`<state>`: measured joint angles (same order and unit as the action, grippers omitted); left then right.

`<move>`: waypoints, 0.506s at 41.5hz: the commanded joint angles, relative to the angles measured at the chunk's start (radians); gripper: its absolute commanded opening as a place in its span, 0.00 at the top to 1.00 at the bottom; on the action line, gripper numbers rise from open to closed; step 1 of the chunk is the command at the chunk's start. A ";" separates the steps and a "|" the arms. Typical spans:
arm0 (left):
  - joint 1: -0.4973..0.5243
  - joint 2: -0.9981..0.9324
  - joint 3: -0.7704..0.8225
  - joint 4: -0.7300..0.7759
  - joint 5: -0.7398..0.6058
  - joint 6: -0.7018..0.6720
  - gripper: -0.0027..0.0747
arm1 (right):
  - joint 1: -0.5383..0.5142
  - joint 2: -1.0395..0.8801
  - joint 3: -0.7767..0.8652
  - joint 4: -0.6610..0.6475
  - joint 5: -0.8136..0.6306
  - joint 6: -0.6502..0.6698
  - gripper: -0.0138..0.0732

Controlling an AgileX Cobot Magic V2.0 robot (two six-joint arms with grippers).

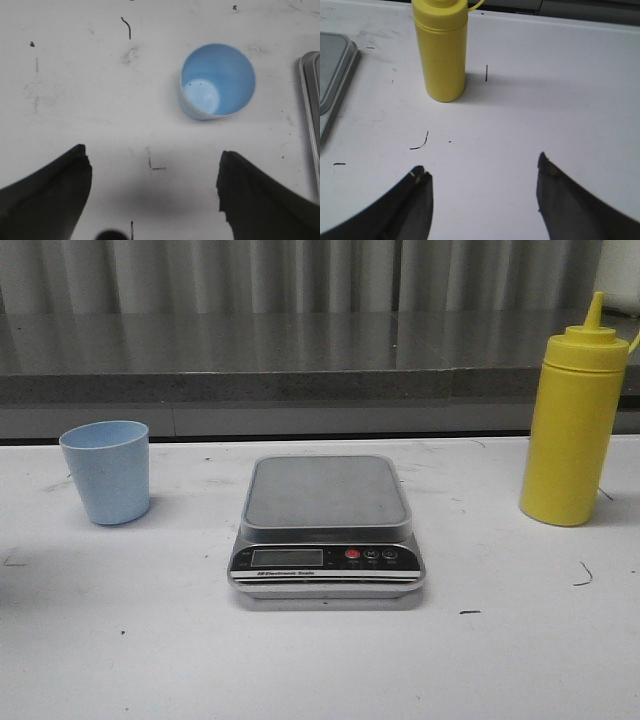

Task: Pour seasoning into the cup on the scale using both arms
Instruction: 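Lower the left gripper onto the light blue cup and grasp it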

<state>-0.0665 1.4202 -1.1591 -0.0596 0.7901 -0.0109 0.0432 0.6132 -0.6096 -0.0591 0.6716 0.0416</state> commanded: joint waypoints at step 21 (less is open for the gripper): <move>-0.035 0.391 -0.320 -0.011 -0.007 0.003 0.30 | -0.006 0.007 -0.033 -0.016 -0.057 -0.010 0.29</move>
<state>-0.0962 1.8194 -1.4214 -0.0605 0.8226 -0.0078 0.0432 0.6132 -0.6096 -0.0591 0.6735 0.0416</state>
